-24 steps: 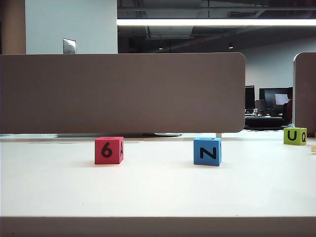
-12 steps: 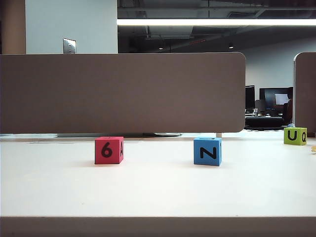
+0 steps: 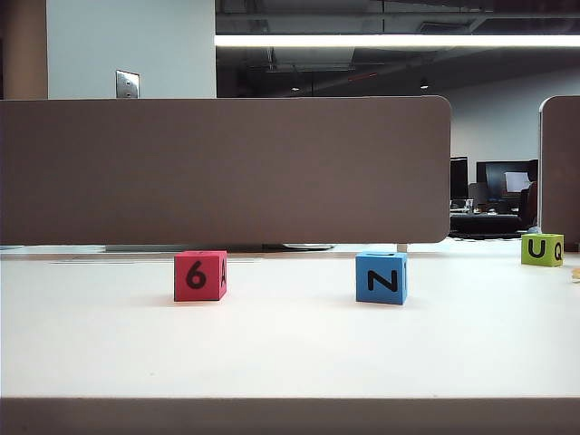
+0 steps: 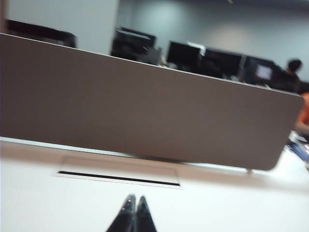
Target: Stack the letter block on the right onto the letter block on the left.
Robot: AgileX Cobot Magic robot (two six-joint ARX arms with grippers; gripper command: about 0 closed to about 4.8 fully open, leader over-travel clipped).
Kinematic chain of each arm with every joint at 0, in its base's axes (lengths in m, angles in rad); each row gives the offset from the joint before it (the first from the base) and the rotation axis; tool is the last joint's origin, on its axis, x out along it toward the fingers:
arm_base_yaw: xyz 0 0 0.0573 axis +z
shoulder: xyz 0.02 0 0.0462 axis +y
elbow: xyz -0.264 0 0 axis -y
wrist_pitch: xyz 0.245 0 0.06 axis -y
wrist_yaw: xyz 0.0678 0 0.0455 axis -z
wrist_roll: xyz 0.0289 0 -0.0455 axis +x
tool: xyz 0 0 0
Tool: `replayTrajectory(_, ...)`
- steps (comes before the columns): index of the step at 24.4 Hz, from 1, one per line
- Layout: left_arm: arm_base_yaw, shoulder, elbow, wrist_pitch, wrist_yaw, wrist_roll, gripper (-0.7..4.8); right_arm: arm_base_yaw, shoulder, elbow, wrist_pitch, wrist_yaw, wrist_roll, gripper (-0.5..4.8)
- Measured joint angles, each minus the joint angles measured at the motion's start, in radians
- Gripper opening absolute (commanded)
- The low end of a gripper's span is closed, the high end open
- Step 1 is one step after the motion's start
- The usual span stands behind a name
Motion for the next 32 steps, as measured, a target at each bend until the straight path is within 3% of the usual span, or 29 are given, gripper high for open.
replayTrajectory(4,-0.016,0.189,0.129,0.006,0.027,0.072,-0.05,0.0,0.228,0.194,-0.019,-0.103,-0.093,-0.05)
replayTrajectory(7,-0.023,0.303,0.188,0.008,0.028,0.09,-0.05,0.025,0.358,0.291,-0.03,-0.15,-0.097,-0.05)
replayTrajectory(11,-0.046,0.572,0.295,0.002,0.097,0.028,-0.05,0.053,0.609,0.409,-0.061,-0.228,-0.096,-0.01)
replayTrajectory(12,-0.07,0.636,0.33,-0.056,0.108,0.025,-0.05,0.075,0.692,0.449,-0.108,-0.228,-0.095,0.37)
replayTrajectory(13,-0.082,0.668,0.354,-0.076,0.112,0.028,-0.01,0.082,0.725,0.464,-0.127,-0.229,-0.096,1.42)
replayTrajectory(14,-0.105,0.736,0.399,-0.087,0.12,0.046,0.21,0.095,0.793,0.496,-0.157,-0.25,-0.096,2.06)
replayTrajectory(15,-0.116,0.771,0.416,-0.094,0.119,0.056,1.23,0.103,0.828,0.511,-0.161,-0.264,-0.096,2.74)
replayTrajectory(16,-0.141,0.828,0.437,-0.112,0.111,0.068,1.81,0.122,0.888,0.546,-0.167,-0.28,-0.089,3.13)
replayTrajectory(18,-0.188,0.924,0.469,-0.15,0.073,0.095,2.15,0.187,0.997,0.606,-0.163,-0.286,-0.064,4.41)
replayTrajectory(19,-0.194,0.944,0.478,-0.172,0.072,0.103,2.15,0.212,1.033,0.623,-0.164,-0.287,-0.055,4.79)
replayTrajectory(23,-0.197,0.986,0.494,-0.188,0.048,0.151,2.15,0.308,1.187,0.718,-0.176,-0.283,-0.039,4.79)
replayTrajectory(27,-0.194,0.98,0.512,-0.244,0.037,0.217,2.22,0.377,1.305,0.784,-0.23,-0.291,-0.24,4.79)
replayTrajectory(28,-0.195,0.979,0.512,-0.262,0.039,0.221,2.26,0.393,1.344,0.811,-0.292,-0.219,-0.275,4.79)
replayTrajectory(32,-0.197,0.981,0.512,-0.3,0.149,0.285,2.47,0.424,1.431,0.854,-0.438,-0.164,-0.468,4.79)
